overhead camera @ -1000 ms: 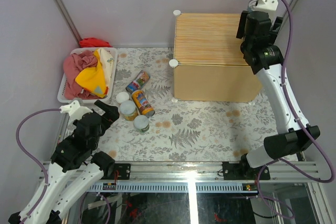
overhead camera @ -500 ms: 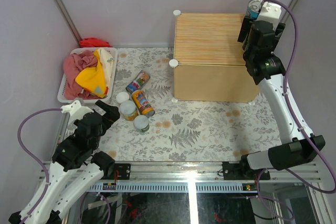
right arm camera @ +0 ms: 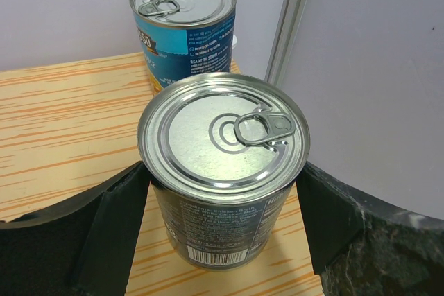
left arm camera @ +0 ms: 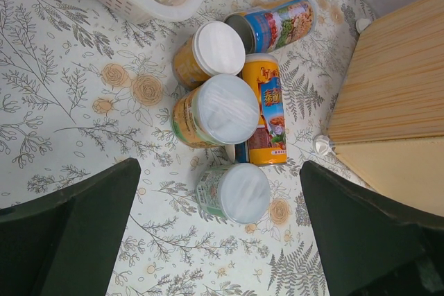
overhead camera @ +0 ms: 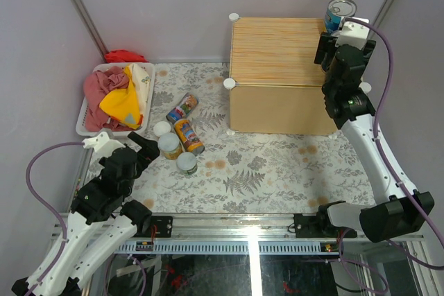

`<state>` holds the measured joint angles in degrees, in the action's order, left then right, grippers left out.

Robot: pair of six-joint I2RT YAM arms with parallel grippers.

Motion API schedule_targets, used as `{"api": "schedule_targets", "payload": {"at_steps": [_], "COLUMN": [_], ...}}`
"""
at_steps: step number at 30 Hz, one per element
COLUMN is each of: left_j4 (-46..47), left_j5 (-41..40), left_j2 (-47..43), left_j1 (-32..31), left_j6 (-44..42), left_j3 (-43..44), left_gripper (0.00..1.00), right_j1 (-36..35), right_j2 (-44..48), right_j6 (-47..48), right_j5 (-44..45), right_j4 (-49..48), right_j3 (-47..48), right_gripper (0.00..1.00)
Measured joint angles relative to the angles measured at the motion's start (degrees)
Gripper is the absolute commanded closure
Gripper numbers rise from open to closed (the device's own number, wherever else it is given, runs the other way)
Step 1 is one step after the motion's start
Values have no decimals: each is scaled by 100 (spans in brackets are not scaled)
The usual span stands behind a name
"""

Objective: Place and organize the canned foods onto the counter

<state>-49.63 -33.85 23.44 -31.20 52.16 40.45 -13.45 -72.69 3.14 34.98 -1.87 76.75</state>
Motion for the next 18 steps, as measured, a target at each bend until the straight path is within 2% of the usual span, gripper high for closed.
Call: {"api": "schedule_targets", "payload": {"at_steps": [14,18], "left_j4": [-2,-2], "left_j5": [-2,0], "left_j2": [-4,-4], "left_j1": [0,0], "left_j6": [0,0], "left_j3": [0,0], "left_gripper": [0,0], "right_j1": [9,24], "right_j2": [-153,-157], "right_j6": [190,179], "right_j5": [33,31], "right_j4": [-282,-291], "right_j3": [-22,-22], "right_gripper": [97,91]}}
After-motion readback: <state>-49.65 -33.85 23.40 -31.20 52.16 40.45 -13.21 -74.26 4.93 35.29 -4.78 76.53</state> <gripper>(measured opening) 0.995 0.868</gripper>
